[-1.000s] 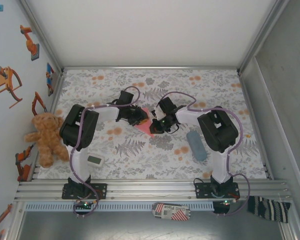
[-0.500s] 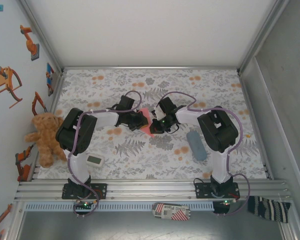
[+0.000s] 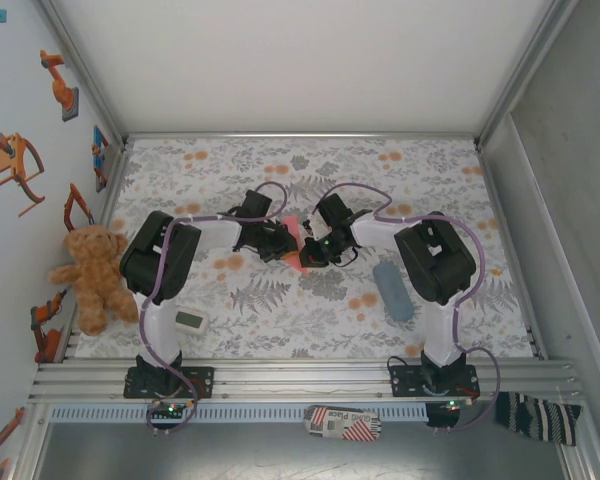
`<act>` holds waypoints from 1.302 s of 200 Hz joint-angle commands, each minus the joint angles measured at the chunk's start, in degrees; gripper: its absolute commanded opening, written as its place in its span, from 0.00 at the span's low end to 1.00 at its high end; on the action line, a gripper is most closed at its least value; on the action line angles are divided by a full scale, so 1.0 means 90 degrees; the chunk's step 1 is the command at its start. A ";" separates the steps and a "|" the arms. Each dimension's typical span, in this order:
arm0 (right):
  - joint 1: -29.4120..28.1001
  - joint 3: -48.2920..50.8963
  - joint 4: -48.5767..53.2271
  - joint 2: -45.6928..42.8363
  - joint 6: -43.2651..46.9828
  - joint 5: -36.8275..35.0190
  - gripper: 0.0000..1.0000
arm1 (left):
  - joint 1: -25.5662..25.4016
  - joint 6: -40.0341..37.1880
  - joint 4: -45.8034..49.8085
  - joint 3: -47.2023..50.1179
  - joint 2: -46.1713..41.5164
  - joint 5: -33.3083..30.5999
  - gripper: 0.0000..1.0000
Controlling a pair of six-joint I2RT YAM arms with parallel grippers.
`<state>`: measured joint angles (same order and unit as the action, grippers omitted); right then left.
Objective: Fold a paper plane with a square sheet of paper (pick it up from the middle)
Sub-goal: Fourth fold the wing at the center of the table.
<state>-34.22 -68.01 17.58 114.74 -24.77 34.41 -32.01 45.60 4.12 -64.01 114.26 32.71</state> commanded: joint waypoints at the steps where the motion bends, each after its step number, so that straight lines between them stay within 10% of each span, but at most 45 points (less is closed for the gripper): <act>1: -0.0021 0.0308 0.1033 0.0540 0.0260 -0.0737 0.00 | 0.0257 -0.0382 0.0346 -0.0176 0.0288 -0.0320 0.14; 260: 0.0003 0.0397 0.1201 0.0552 0.0311 -0.1011 0.00 | 0.1941 -0.0595 0.1745 -0.2432 0.1506 -0.1317 0.17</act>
<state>-34.15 -68.01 17.74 114.85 -22.87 34.39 -18.09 40.01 17.63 -83.35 124.55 31.86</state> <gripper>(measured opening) 0.049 0.165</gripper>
